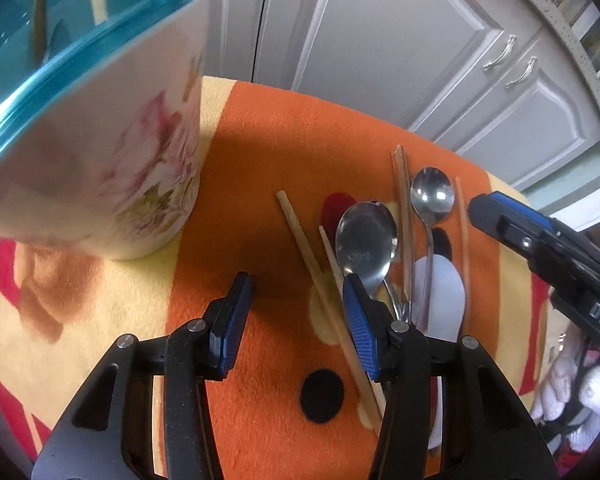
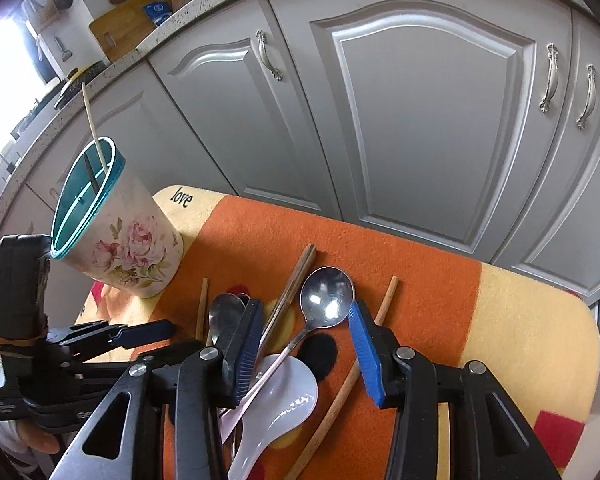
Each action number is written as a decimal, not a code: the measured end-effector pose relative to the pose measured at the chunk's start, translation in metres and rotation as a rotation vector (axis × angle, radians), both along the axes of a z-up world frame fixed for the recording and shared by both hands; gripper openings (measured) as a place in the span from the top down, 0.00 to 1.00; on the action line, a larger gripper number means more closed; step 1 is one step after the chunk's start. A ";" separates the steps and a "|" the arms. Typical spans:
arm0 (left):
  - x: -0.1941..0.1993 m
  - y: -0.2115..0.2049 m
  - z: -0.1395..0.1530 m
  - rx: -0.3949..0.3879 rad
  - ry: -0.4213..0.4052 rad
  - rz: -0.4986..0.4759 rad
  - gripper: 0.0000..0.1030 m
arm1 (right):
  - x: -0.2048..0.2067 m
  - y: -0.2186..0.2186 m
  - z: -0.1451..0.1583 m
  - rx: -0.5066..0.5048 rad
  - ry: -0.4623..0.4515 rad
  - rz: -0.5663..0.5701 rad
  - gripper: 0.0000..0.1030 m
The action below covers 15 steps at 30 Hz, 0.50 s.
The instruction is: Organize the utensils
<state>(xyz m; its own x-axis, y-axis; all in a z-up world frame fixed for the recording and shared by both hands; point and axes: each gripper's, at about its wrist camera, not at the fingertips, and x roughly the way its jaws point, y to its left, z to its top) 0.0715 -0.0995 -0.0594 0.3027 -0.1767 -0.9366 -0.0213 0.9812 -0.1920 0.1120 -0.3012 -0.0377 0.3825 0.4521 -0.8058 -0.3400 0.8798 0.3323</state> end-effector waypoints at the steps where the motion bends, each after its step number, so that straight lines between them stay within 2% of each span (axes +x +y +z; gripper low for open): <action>1: 0.001 0.000 0.000 0.005 0.002 0.000 0.56 | 0.000 0.000 -0.001 0.001 0.001 -0.002 0.59; 9: -0.002 0.004 0.000 0.020 0.009 -0.003 0.58 | -0.006 -0.002 -0.001 0.014 0.010 0.004 0.59; 15: 0.002 -0.013 -0.002 0.081 0.005 -0.046 0.60 | -0.009 0.000 -0.002 0.012 0.017 0.010 0.58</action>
